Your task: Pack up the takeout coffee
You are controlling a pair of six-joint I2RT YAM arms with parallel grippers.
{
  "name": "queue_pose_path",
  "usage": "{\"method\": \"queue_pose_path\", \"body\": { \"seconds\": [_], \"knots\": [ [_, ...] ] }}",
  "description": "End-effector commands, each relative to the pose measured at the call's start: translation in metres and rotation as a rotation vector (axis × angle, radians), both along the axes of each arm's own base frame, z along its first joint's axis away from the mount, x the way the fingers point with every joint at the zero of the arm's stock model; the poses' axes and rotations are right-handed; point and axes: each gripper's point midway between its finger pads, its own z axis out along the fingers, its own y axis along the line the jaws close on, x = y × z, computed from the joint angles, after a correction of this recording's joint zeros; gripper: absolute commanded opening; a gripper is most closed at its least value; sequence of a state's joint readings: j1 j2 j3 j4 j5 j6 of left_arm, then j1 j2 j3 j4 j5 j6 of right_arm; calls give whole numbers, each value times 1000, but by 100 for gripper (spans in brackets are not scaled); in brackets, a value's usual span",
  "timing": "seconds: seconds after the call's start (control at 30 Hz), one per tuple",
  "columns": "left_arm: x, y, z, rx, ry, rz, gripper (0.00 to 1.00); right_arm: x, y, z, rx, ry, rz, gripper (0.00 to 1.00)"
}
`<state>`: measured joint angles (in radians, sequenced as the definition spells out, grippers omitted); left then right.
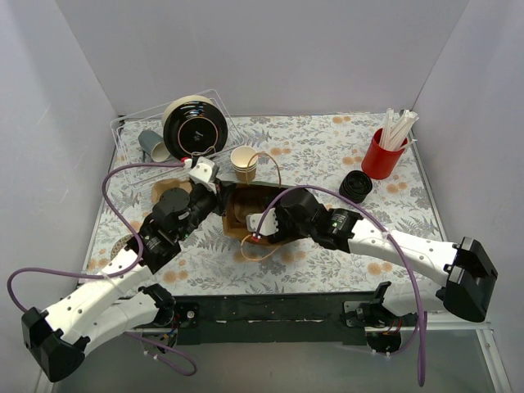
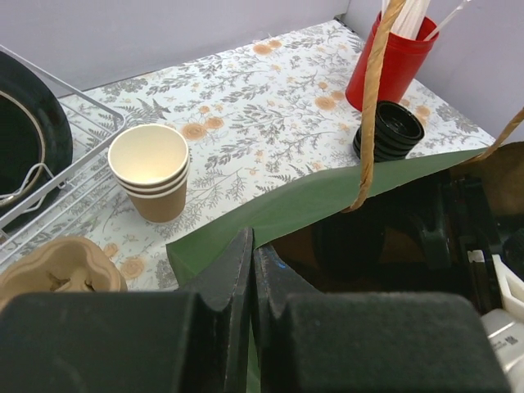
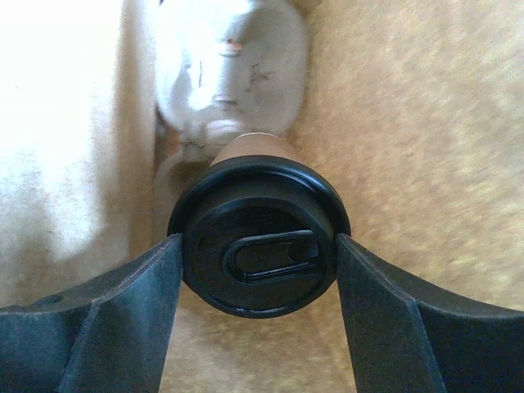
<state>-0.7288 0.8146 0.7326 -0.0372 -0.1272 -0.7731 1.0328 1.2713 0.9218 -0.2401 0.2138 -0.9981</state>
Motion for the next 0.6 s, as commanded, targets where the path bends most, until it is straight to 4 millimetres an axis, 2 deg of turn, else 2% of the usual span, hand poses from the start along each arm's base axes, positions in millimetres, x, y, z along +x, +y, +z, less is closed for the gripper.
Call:
{"method": "queue_pose_path", "body": {
  "seconds": [0.0,0.13,0.27,0.33,0.43,0.57],
  "knots": [
    [12,0,14,0,-56,40,0,18,6,33,61,-64,-60,12],
    [15,-3,13,19,-69,34,0,20,-4,24,28,-73,-79,11],
    [15,2,14,31,-81,55,0,27,-10,35,49,-94,-137,11],
    [14,3,15,36,-88,53,0,26,-10,39,59,-89,-134,11],
    [13,3,16,32,-89,52,0,25,-13,30,23,-74,-131,11],
    [10,-1,21,8,-91,27,0,18,-5,25,39,-25,-86,11]
  ]
}}
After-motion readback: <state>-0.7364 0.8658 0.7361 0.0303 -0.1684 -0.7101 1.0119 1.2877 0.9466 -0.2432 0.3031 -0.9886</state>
